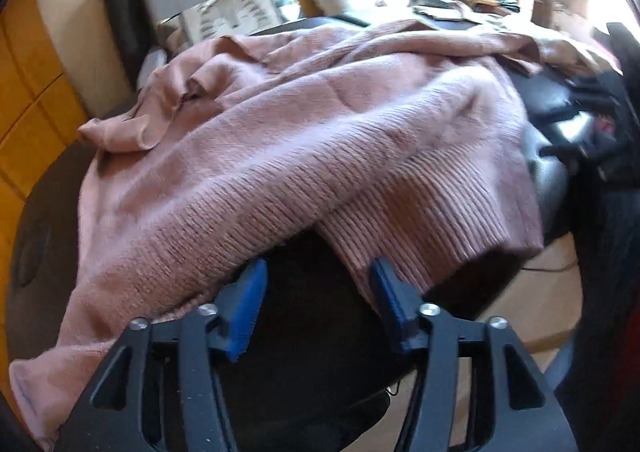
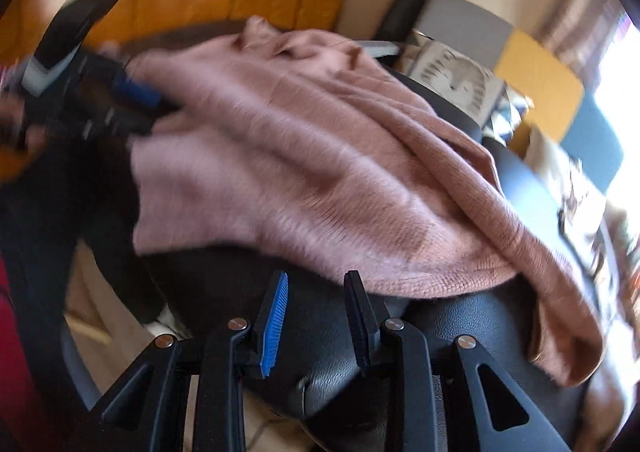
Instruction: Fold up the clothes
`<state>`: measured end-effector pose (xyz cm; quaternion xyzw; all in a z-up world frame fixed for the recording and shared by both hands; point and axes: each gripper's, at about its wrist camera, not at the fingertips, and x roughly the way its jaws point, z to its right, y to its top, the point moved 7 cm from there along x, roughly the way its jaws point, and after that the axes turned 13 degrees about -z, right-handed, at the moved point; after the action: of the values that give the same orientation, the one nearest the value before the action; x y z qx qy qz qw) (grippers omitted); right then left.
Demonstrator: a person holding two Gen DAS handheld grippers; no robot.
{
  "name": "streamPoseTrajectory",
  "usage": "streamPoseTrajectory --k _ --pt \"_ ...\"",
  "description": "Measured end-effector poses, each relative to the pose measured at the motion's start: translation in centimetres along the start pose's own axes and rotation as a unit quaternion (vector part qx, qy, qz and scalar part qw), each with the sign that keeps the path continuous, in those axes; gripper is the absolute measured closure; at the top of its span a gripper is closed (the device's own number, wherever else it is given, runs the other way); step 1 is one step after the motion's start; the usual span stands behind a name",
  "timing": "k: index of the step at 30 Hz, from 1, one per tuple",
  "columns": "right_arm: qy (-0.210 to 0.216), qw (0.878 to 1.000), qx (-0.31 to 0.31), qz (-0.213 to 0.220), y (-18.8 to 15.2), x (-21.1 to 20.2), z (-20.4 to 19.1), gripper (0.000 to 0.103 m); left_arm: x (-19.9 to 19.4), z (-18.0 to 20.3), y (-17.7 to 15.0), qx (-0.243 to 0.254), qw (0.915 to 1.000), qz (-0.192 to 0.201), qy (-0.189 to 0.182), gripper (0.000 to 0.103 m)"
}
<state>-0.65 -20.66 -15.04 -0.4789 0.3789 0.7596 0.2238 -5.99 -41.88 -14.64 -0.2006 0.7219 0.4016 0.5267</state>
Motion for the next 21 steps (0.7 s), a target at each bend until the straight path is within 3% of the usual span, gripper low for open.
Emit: streamPoseTrajectory --k 7,17,21 --pt "-0.037 0.999 0.001 0.021 1.6 1.4 -0.1 0.074 0.3 0.3 1.9 -0.005 0.9985 -0.01 0.053 0.043" --pt "-0.053 0.998 -0.011 0.037 4.6 2.7 -0.1 0.074 1.1 -0.9 3.1 -0.043 0.9978 -0.033 0.039 0.043" --pt "-0.031 0.999 0.002 0.039 5.2 2.9 0.2 0.074 1.1 -1.0 3.2 -0.041 0.9978 -0.035 0.038 0.043"
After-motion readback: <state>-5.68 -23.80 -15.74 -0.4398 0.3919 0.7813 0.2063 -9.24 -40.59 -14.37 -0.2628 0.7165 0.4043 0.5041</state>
